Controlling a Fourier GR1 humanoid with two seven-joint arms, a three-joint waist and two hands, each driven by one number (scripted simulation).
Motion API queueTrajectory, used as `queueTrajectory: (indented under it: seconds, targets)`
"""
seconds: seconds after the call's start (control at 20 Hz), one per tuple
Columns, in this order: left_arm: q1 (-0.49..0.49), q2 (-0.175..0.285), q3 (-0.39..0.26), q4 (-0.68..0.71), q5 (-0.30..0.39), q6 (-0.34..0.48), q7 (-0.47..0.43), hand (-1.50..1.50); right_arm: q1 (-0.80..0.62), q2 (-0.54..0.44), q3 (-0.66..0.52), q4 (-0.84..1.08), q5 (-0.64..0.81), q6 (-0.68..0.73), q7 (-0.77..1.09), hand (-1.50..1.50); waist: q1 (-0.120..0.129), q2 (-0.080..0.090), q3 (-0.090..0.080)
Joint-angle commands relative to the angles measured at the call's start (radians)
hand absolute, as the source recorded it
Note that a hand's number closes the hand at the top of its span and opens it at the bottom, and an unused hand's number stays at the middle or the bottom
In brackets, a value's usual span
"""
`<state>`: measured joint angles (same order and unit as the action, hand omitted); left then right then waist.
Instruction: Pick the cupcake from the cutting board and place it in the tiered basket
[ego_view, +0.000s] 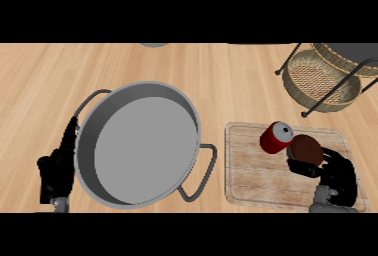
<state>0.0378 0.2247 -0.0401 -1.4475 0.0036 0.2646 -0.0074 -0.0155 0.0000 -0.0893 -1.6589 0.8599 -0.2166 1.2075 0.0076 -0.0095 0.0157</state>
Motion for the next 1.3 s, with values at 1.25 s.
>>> queueTrajectory:
  seconds: [1.25]
  targets:
    - [0.088, -0.104, -0.073, -0.001, -0.038, -0.038, 0.044, 0.00, -0.075, -0.002, 0.061, -0.161, 0.351, 0.110, 0.026, 1.50, -0.027, 0.000, -0.018]
